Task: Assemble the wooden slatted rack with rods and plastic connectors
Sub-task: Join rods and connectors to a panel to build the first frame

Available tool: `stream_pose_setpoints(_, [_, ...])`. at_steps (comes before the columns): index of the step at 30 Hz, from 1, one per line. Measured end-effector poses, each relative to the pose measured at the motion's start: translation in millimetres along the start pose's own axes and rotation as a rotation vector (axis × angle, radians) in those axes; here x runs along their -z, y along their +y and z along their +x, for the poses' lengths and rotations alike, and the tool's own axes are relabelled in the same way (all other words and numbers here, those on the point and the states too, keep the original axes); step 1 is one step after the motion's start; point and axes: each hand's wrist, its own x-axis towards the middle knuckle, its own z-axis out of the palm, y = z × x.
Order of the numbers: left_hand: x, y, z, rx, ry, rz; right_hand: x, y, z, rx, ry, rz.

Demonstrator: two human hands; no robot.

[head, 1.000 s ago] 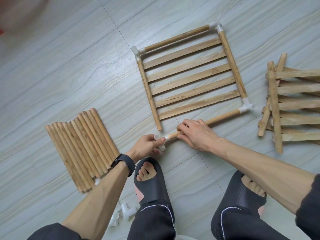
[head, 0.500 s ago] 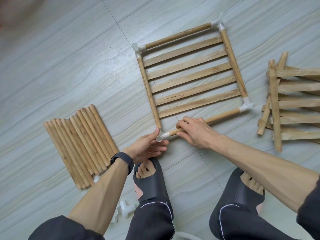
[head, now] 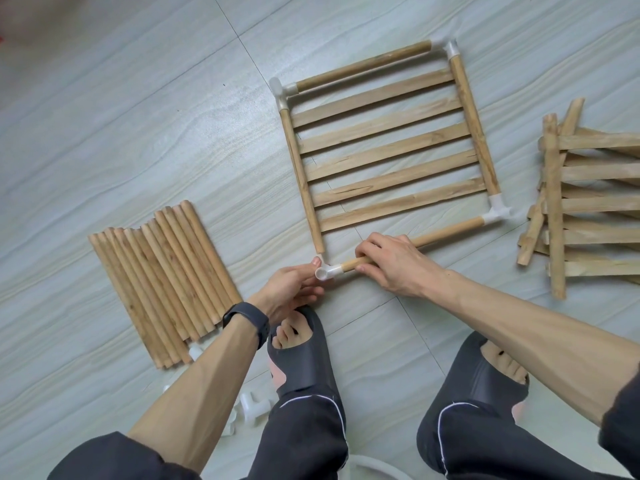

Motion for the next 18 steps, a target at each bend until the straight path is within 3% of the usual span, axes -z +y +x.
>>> stream_pose_setpoints(8, [-4.0,0.0,3.3,-0.025,0.021,-0.131,0.1,-1.4,2.9,-0.038,-0.003,0.005])
stream_pose_setpoints(18, [-0.5,7.6,7.5,-0.062,0.027,-0.038,0.4,-2.4,3.7,-0.062,-0.013,0.007])
